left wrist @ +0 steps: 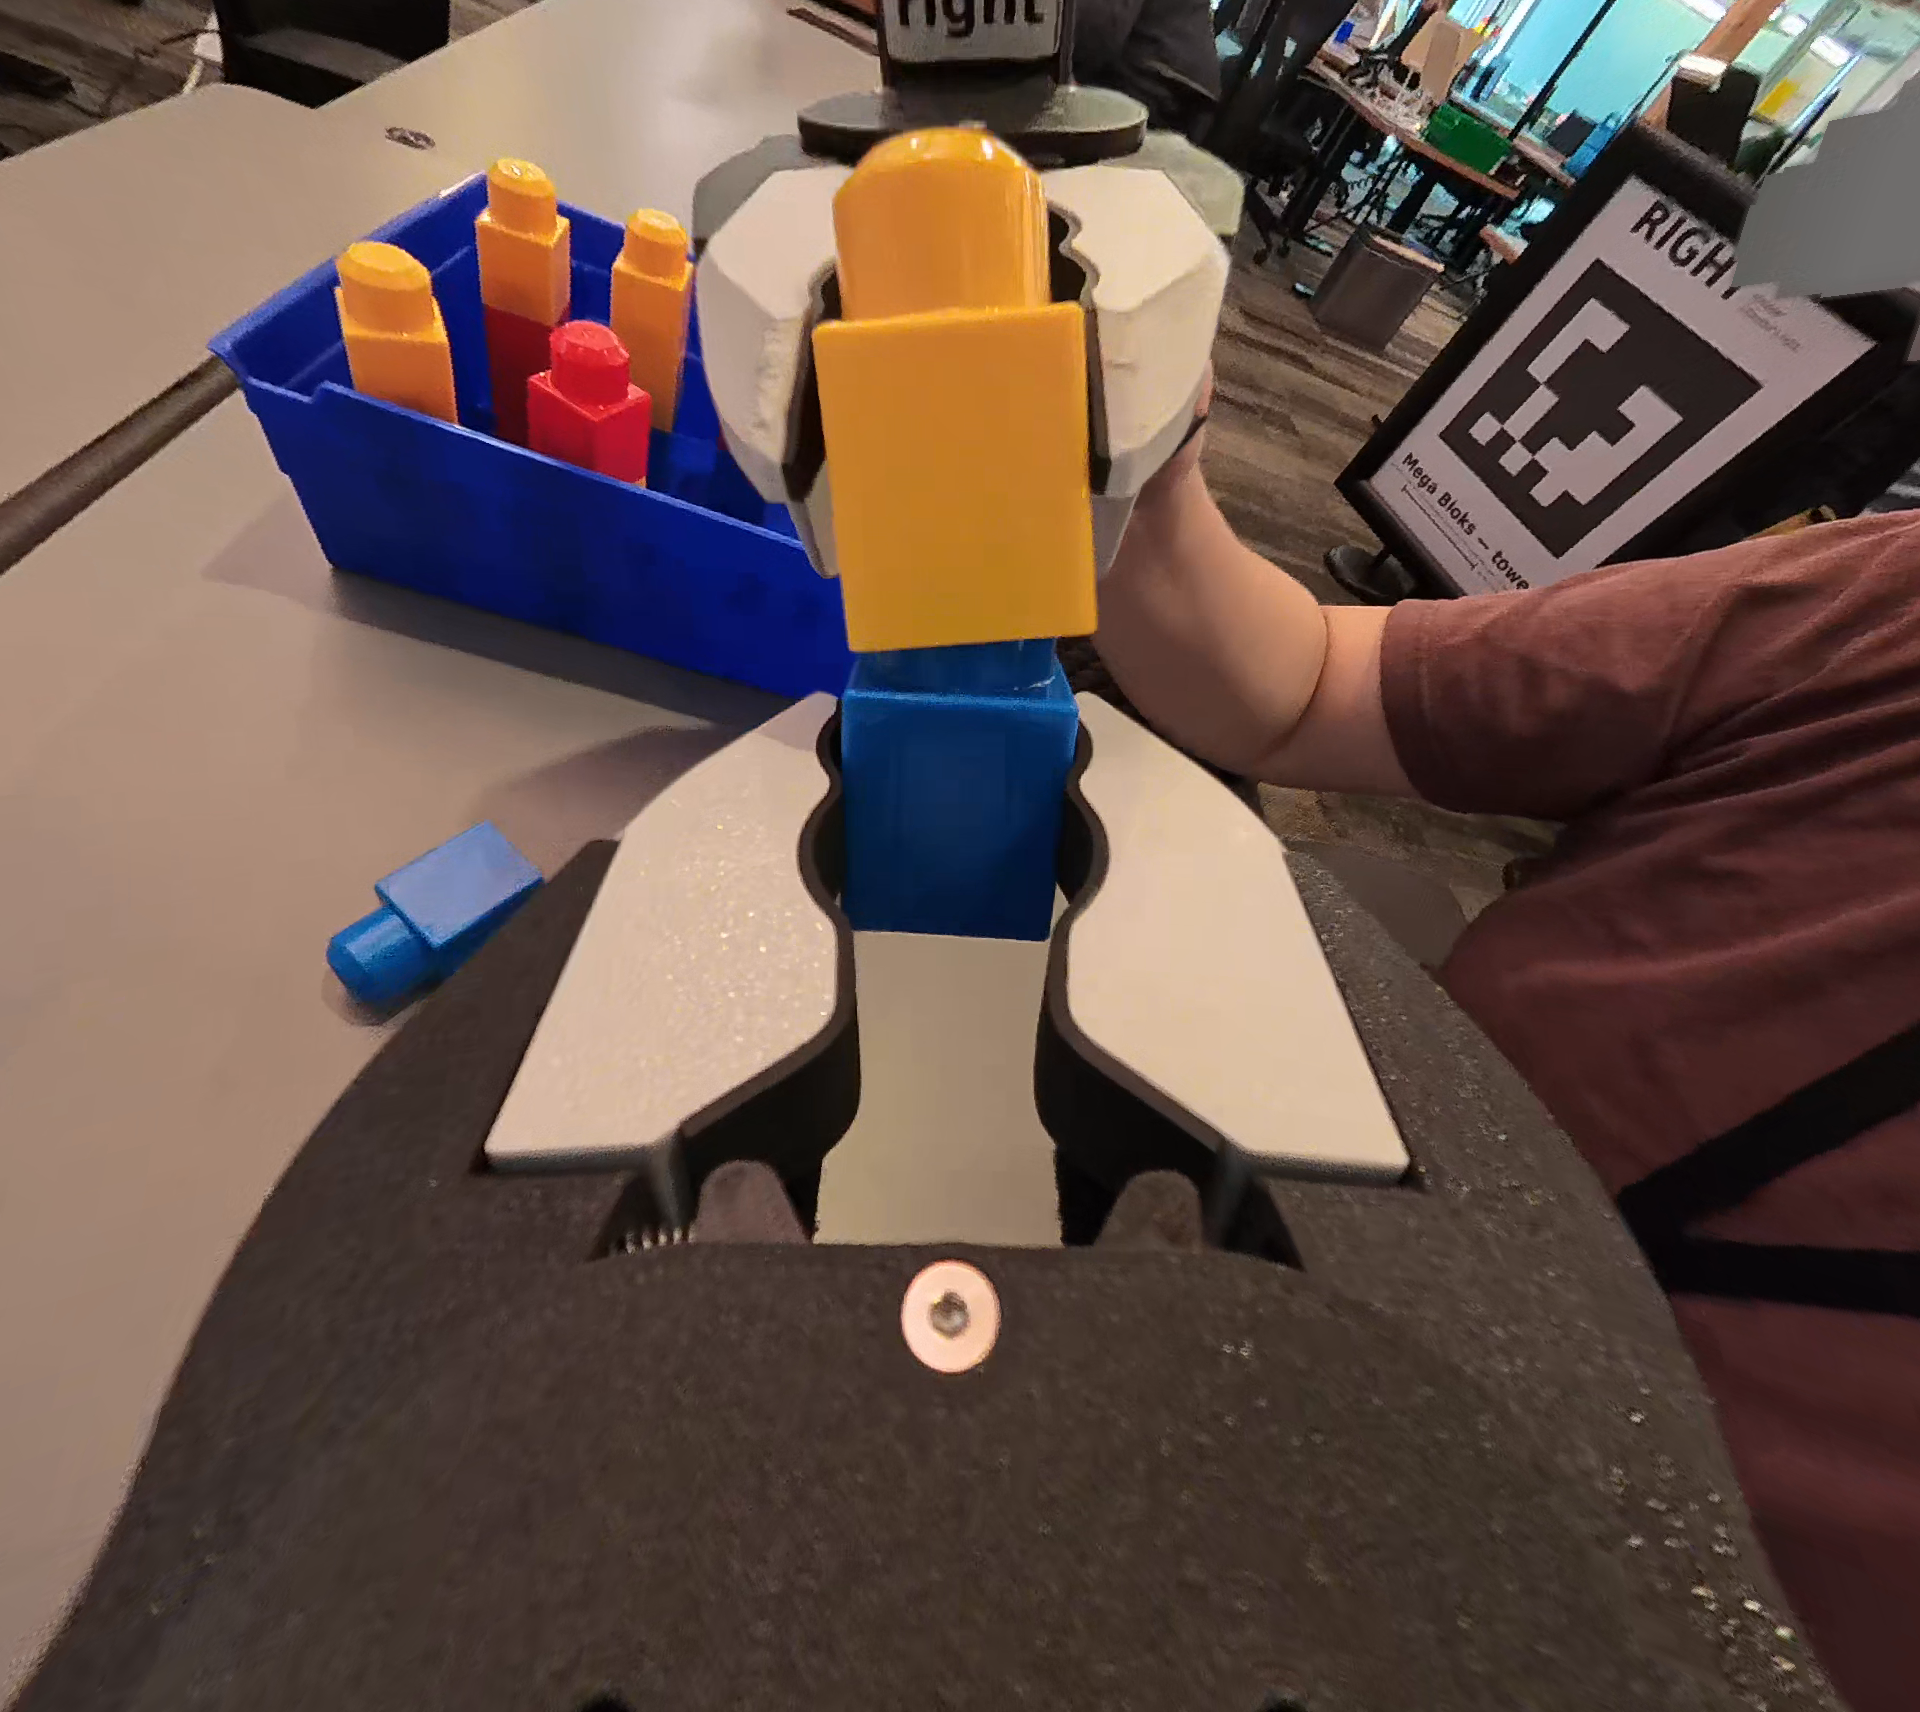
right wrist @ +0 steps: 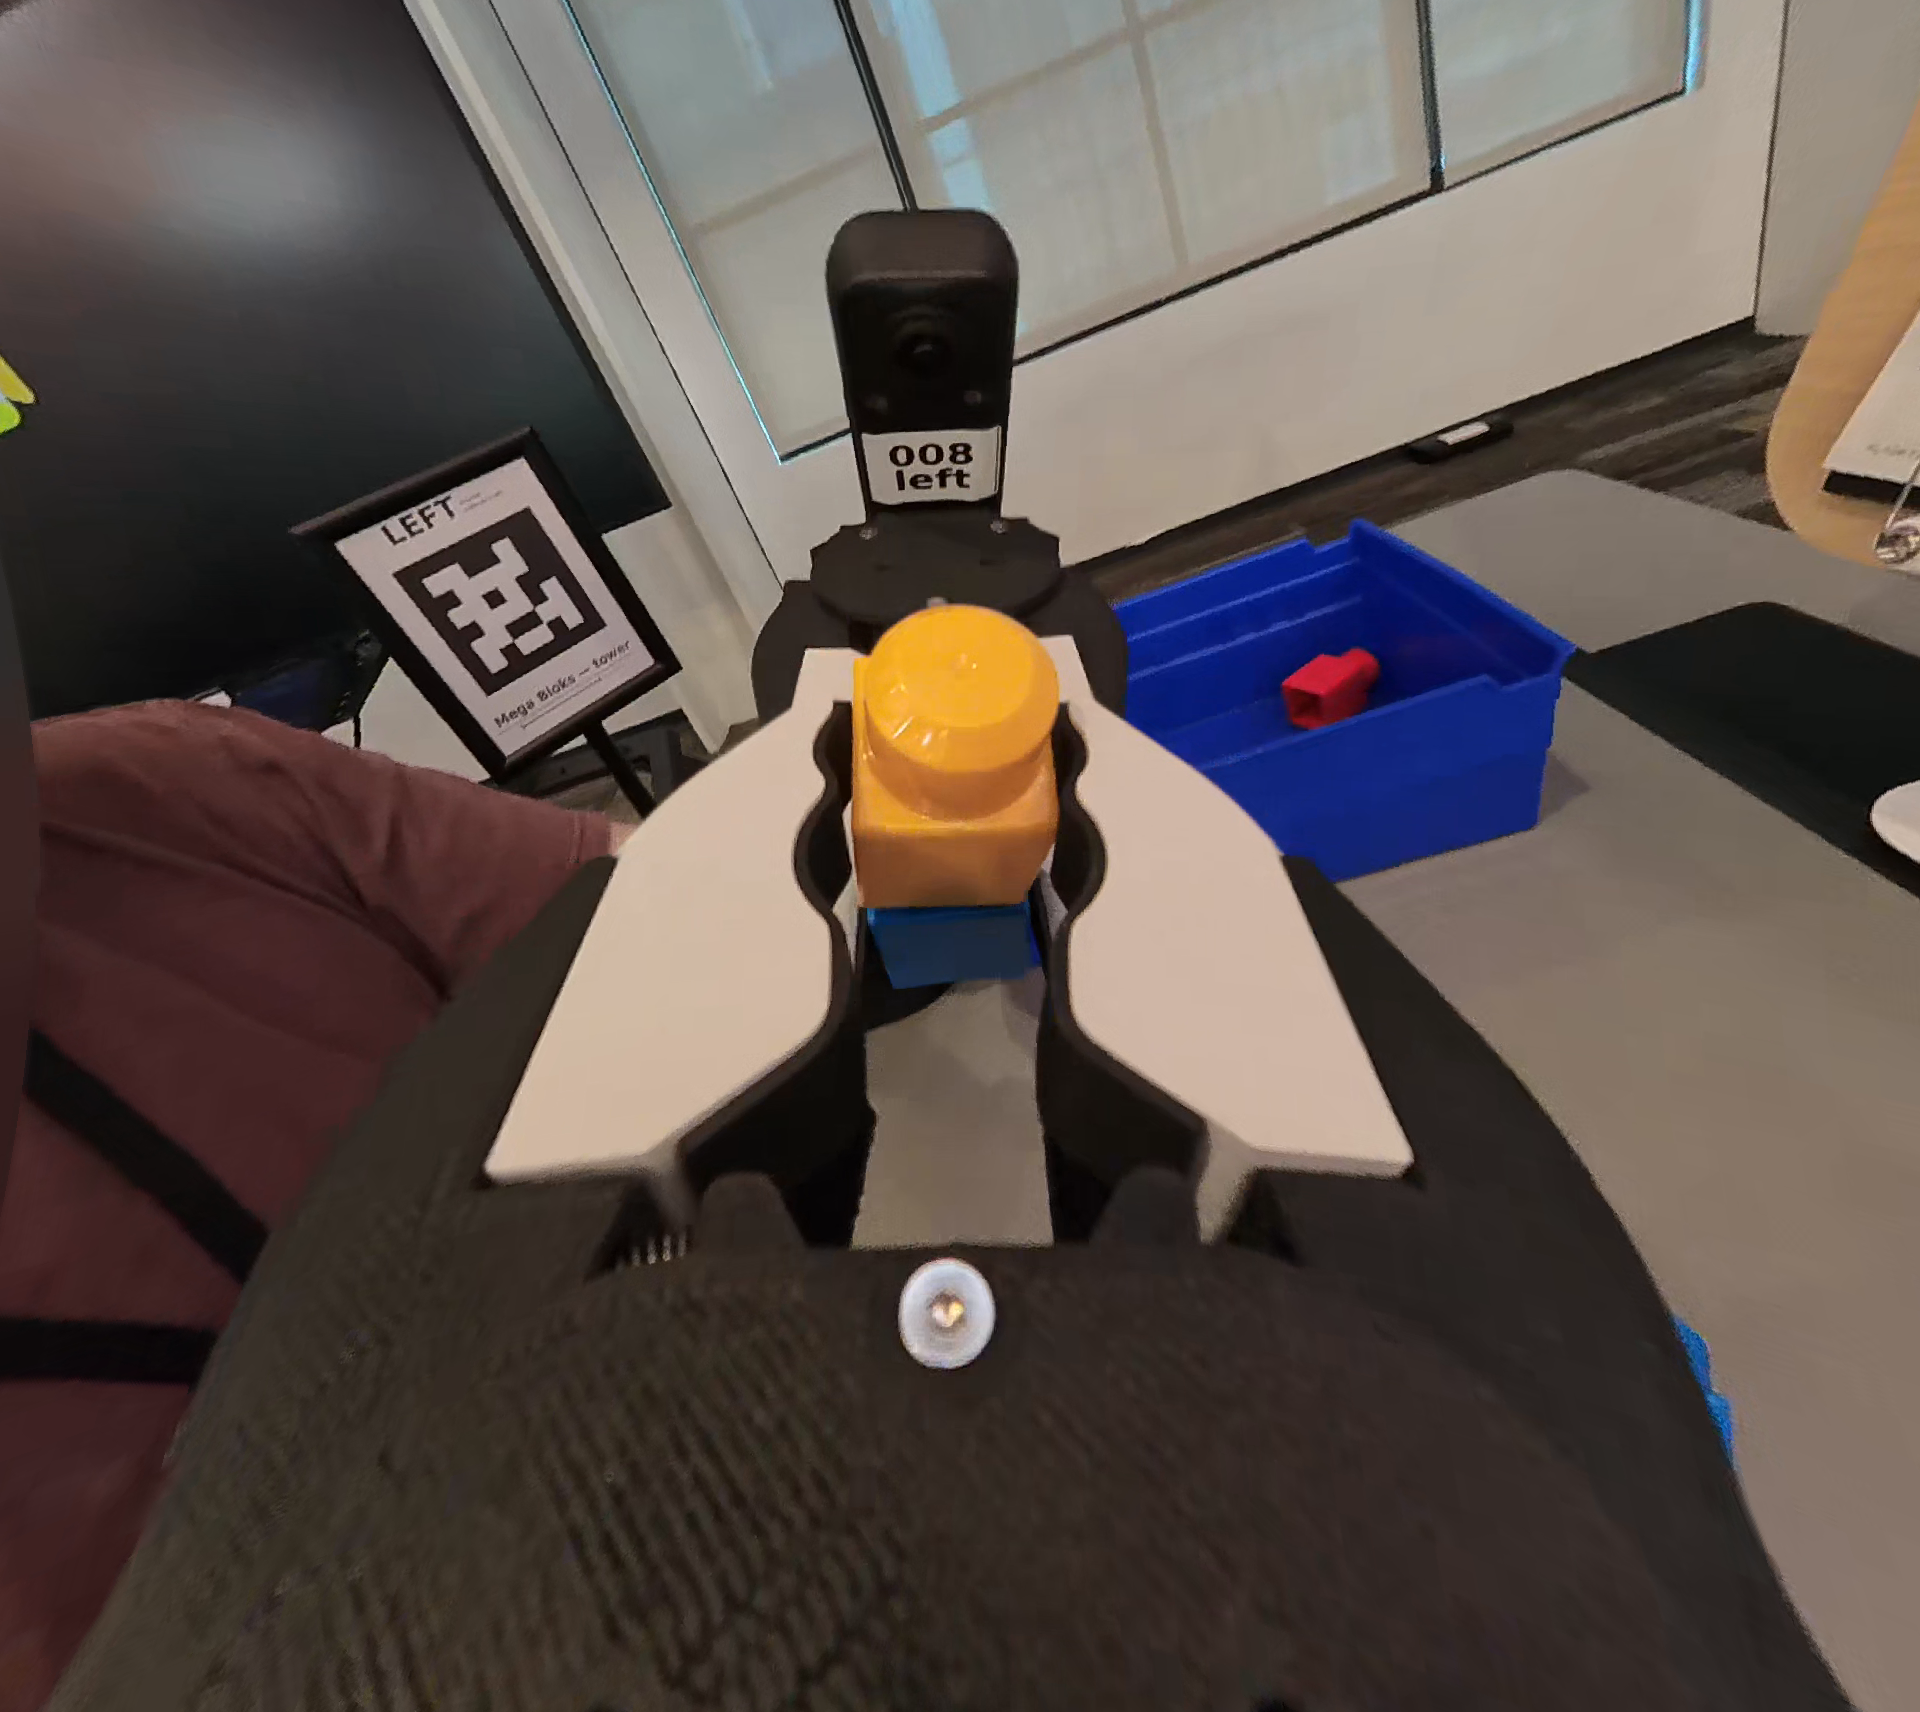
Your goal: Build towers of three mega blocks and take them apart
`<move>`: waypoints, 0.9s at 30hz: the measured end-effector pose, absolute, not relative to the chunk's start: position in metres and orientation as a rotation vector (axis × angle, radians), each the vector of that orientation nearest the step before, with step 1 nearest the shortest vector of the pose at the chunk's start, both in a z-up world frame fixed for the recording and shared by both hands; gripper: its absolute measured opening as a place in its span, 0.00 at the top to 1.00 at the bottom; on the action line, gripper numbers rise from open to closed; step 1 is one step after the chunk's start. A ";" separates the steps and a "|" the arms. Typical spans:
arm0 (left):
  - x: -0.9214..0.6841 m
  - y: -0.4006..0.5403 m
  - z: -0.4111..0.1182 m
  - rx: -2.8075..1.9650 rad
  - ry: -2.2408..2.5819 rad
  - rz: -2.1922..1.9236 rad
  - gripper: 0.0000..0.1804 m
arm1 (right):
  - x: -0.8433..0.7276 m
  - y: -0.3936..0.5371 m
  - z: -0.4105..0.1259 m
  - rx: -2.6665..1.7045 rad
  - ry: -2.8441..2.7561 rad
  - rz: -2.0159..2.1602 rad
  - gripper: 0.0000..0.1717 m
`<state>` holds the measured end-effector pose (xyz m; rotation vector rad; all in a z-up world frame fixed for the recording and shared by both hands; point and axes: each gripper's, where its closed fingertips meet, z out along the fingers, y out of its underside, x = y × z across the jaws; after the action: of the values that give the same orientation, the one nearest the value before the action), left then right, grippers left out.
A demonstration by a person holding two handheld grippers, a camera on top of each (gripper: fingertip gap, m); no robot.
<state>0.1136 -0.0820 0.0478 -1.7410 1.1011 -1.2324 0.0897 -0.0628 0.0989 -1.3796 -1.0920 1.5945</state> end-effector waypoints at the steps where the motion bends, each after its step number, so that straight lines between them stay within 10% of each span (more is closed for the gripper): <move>1: 0.114 -0.083 0.050 -1.734 1.089 -1.270 0.80 | 0.090 -0.064 0.096 -1.395 -1.122 1.585 0.79; 27: 0.139 -0.080 0.024 -1.754 1.133 -1.268 0.77 | 0.078 -0.063 0.090 -1.450 -1.107 1.438 0.79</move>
<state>0.1388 -0.0804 0.0238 -1.7544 1.1333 -1.2677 0.0783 -0.0626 0.0902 -1.4497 -1.1067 1.4382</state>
